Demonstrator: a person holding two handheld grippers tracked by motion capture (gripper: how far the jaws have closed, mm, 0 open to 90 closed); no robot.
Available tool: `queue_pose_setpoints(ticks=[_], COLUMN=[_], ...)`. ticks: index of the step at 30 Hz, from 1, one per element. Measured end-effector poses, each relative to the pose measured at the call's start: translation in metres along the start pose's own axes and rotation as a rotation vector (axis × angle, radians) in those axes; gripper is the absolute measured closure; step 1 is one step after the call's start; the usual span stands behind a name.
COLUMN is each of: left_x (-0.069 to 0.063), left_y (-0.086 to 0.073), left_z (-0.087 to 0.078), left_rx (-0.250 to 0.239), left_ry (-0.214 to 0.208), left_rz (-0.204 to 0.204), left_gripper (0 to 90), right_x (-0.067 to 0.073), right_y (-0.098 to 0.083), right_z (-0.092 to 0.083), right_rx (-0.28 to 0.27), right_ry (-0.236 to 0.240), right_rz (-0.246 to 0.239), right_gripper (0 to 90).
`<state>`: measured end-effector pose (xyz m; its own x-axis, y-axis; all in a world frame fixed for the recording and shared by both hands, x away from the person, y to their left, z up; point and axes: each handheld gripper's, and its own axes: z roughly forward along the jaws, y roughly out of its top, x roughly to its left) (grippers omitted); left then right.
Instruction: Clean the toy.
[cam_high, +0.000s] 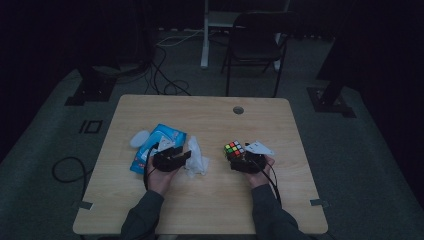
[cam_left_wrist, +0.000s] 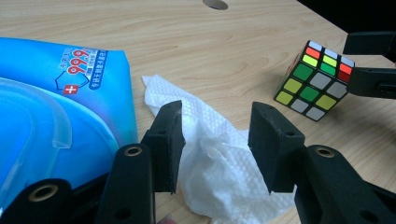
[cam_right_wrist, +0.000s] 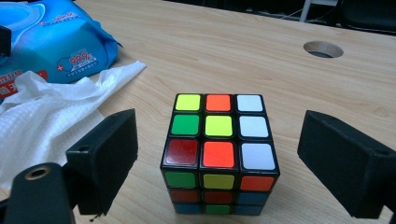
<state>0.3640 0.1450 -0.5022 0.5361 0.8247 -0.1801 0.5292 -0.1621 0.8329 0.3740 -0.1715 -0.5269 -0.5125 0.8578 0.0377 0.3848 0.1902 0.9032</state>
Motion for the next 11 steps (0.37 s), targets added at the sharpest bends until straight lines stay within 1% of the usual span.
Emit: queue_pose_setpoints(ticks=[11], left_x=[0.0011], left_y=[0.0001], left_z=[-0.0011], left_rx=[-0.006], left_ry=[0.001], left_rz=[-0.005], left_gripper=[55.6], right_x=[0.0006], right_y=[0.0008], right_z=[-0.0006], right_rx=[-0.005], right_ry=[0.014], right_rz=[0.000], right_gripper=[12.4])
